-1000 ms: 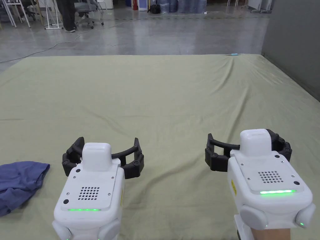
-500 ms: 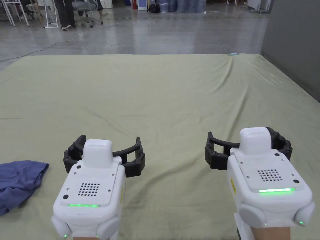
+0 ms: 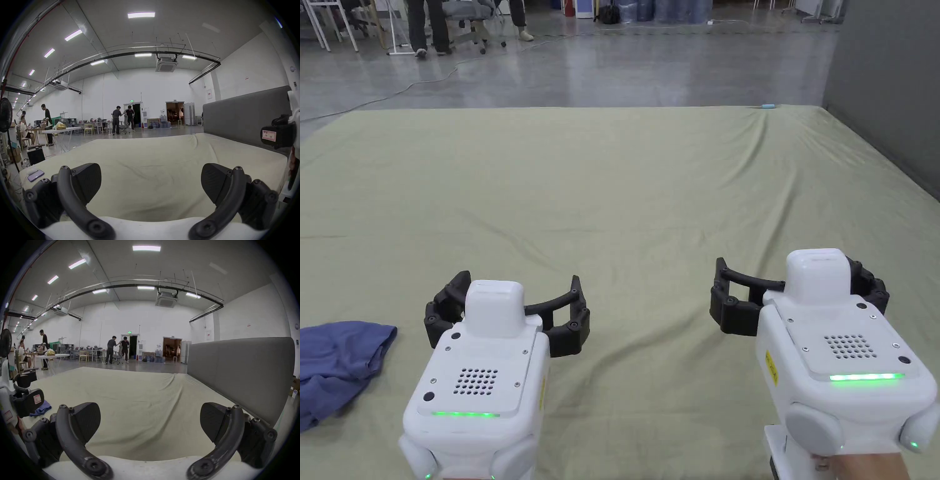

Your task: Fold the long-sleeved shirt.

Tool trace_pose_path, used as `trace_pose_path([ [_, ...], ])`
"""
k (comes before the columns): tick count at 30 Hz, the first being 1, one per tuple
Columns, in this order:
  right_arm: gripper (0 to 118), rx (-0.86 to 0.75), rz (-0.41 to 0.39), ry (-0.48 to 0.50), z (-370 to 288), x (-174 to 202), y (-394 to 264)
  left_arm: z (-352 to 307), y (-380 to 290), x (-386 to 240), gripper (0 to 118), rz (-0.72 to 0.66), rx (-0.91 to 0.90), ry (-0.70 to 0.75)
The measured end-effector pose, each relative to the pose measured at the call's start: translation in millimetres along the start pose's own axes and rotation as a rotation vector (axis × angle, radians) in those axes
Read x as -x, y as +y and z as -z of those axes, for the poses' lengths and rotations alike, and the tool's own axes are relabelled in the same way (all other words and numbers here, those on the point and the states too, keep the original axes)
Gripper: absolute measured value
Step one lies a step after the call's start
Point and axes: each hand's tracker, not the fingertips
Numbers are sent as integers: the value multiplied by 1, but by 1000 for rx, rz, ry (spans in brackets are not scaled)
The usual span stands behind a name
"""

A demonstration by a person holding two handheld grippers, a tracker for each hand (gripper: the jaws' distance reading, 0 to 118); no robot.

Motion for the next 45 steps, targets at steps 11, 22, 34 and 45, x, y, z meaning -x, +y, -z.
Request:
trace_pose_path([
  [11, 118, 84, 113, -58, 9, -14, -1, -4, -2, -2, 118, 10, 2, -2],
  [22, 118, 34, 25, -83, 3, 2, -1, -2, -2, -2, 118, 6, 18, -7],
  [34, 118, 62, 42, -43, 4, 5, 1, -2, -2, 1, 118, -2, 32, -1],
  [45, 118, 67, 26, -65, 7, 8, 1, 3, -3, 2, 118, -18, 42, -10],
])
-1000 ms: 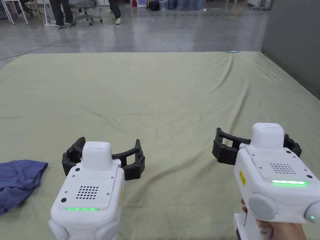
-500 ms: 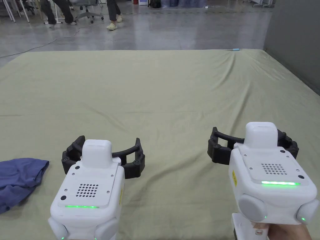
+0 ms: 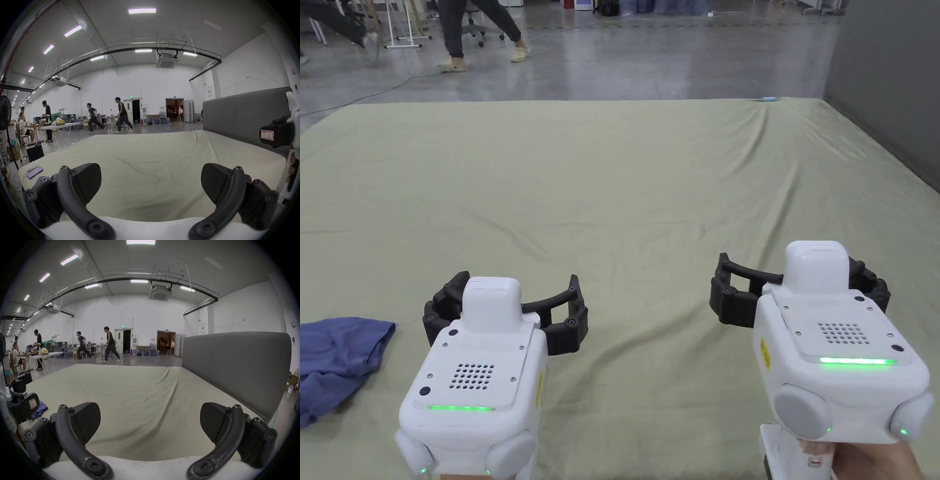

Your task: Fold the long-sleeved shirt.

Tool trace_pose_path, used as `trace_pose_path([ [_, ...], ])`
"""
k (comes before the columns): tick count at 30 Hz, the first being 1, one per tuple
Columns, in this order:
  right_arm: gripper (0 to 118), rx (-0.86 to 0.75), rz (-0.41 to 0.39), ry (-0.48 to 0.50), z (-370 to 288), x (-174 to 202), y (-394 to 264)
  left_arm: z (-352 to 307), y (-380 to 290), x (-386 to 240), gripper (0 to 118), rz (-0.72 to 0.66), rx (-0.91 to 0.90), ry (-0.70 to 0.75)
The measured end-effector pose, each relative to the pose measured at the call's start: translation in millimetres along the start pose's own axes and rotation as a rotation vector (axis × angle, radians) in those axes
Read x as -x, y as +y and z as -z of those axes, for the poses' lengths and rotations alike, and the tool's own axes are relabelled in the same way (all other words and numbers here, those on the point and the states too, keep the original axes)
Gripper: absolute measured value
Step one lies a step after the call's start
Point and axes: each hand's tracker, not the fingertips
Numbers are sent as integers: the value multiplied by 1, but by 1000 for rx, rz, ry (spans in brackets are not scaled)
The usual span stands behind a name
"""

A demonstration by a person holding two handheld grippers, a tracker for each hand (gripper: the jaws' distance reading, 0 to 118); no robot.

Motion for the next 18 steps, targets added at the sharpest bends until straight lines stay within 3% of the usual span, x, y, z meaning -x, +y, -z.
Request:
trace_pose_path([
  [7, 118, 8, -20, -42, 2, 4, -2, 0, 2, -3, 118, 28, -5, -4],
  [18, 118, -1, -11, -19, 0, 4, -1, -1, -1, -3, 118, 20, 6, -3],
])
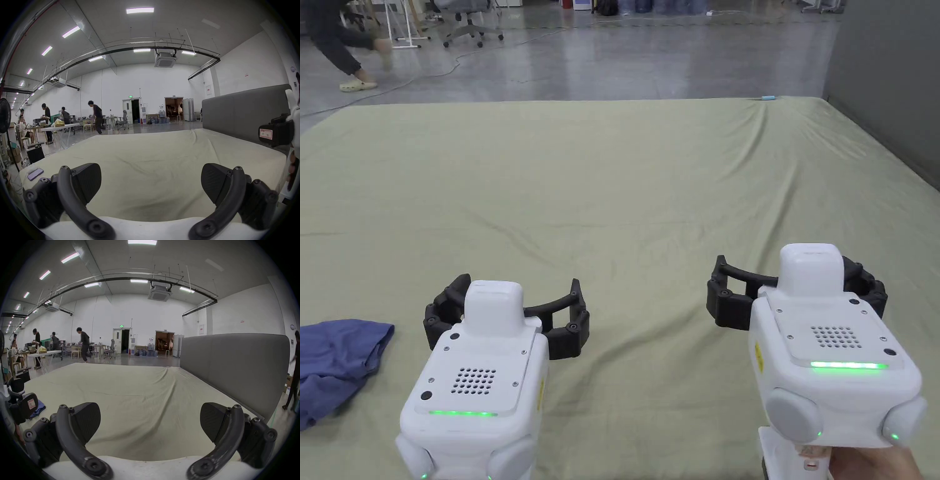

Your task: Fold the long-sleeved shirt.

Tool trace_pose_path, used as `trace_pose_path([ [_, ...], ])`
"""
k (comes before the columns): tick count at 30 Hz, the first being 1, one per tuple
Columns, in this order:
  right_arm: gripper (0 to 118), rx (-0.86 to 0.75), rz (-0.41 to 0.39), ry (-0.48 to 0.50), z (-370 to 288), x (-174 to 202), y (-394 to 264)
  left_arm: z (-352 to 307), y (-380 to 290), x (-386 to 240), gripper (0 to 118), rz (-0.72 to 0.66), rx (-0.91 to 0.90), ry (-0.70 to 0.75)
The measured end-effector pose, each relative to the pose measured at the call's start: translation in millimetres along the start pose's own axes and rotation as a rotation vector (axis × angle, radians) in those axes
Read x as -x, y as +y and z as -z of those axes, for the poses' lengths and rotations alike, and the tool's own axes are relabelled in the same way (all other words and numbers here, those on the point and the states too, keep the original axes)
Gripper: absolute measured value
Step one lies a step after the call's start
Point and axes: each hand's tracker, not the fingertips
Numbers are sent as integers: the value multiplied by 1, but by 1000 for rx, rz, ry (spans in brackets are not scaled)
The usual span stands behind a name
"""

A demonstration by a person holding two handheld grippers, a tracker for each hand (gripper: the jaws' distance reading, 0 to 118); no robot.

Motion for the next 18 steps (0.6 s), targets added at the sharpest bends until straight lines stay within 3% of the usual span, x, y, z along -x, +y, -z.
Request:
trace_pose_path([
  [18, 118, -7, 3, 15, -3, 2, 1, -1, -1, -1, 118, -5, 4, -1],
])
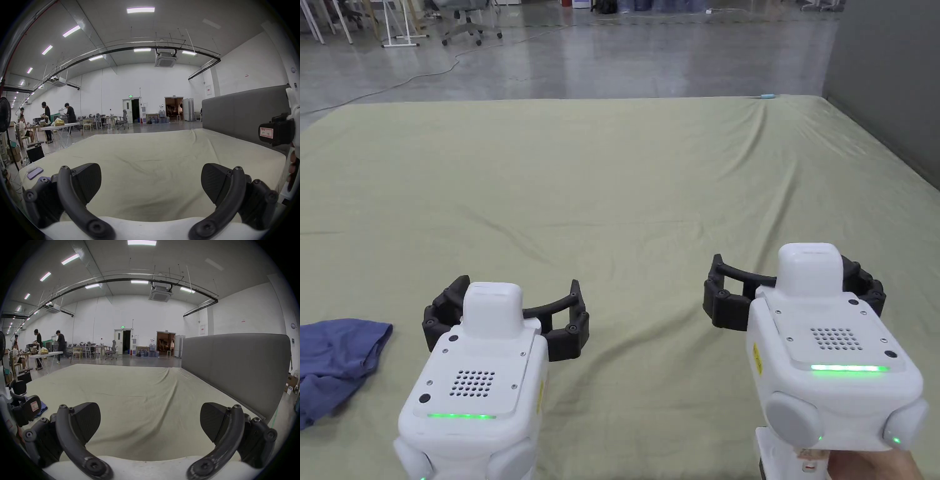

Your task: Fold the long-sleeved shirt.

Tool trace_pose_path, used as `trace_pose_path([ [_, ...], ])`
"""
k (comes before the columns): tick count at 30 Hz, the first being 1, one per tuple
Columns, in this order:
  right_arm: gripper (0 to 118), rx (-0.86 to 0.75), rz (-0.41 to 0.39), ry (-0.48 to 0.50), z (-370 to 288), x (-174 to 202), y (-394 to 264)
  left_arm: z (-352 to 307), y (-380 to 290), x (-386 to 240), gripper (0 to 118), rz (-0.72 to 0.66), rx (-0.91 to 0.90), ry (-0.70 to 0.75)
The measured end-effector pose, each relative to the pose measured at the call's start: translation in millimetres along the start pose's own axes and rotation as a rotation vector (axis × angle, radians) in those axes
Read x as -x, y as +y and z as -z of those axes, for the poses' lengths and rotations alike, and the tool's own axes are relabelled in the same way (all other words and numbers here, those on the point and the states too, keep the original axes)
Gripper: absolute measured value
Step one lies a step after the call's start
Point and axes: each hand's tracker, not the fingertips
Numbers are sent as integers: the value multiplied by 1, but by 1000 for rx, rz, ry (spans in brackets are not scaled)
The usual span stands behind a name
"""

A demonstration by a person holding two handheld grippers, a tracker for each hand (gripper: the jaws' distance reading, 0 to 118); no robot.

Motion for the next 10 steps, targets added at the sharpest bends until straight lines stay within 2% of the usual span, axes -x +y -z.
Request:
trace_pose_path([
  [5, 118, 1, -10, 3, 0, 0, -1, 0, 0, -1, 118, 3, -2, -5],
  [8, 118, 35, 8, -21, 3, 2, 1, 0, 0, -1, 118, 2, -3, -4],
  [10, 118, 67, 42, 4, 6, -2, 2, -1, 0, -1, 118, 2, -2, -4],
])
